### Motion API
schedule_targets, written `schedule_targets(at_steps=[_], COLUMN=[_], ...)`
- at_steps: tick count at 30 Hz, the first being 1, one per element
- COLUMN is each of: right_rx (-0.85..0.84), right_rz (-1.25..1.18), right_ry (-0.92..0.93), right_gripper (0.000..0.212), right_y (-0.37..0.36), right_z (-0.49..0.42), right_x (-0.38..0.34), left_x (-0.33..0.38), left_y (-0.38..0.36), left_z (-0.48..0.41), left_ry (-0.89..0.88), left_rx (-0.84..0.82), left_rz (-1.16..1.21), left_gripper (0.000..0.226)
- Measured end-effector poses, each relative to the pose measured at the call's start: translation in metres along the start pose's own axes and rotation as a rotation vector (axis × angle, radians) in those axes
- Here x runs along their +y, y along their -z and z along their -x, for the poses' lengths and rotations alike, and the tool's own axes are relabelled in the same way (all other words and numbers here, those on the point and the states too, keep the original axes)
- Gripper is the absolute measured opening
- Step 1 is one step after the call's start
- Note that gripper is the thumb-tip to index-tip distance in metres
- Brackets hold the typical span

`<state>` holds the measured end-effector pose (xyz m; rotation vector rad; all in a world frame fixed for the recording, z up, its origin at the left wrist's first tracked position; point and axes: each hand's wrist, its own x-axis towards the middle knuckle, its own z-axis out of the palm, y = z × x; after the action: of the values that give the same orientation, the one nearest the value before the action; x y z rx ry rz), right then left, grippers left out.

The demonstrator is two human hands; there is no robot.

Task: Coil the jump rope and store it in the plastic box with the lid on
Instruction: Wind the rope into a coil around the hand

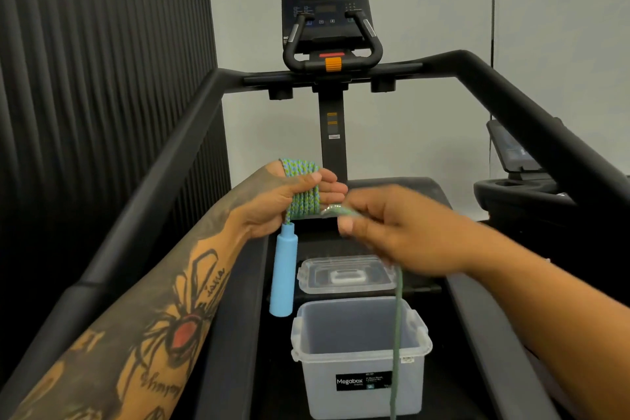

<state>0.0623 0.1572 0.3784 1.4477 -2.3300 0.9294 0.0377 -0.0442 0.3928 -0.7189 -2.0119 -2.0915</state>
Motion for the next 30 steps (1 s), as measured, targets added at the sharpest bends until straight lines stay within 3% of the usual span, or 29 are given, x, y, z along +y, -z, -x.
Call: schedule_targets(at_steps=[6,11,20,27,30], right_rx=[0.269,0.335,0.175,0.17,0.125], right_rz=[0.036,-0.082,-0.506,-0.618,-0.529], right_ry=[0.008,-0.016,-0.109,-0.175,-0.196], right_gripper=[0.024,0.021,0.028,0.022,0.025], right_y=[0.03,0.028,0.013,-0.003,-0.013], right_z=[-0.047,-0.067,-0.068,-0.064,-0.052], right_x=[0.017,0.038,0.047,0.05,0.049], left_x=[-0.008,-0.002,0.001,0.001,0.002], left_y=[-0.009,-0.015,-0.013,-0.013,-0.011], left_z=[0.001,-0.001,-0.003,-0.003,-0.006], left_ry=[0.002,-0.091,-0.051,-0.075,-0.101], left_rx=[-0.088,0.01,0.012,-0.003,0.067], left_rz=[0.034,0.059,0.257,0.308,0.319], left_gripper=[0.036,0.017,0.021,0.026,0.024])
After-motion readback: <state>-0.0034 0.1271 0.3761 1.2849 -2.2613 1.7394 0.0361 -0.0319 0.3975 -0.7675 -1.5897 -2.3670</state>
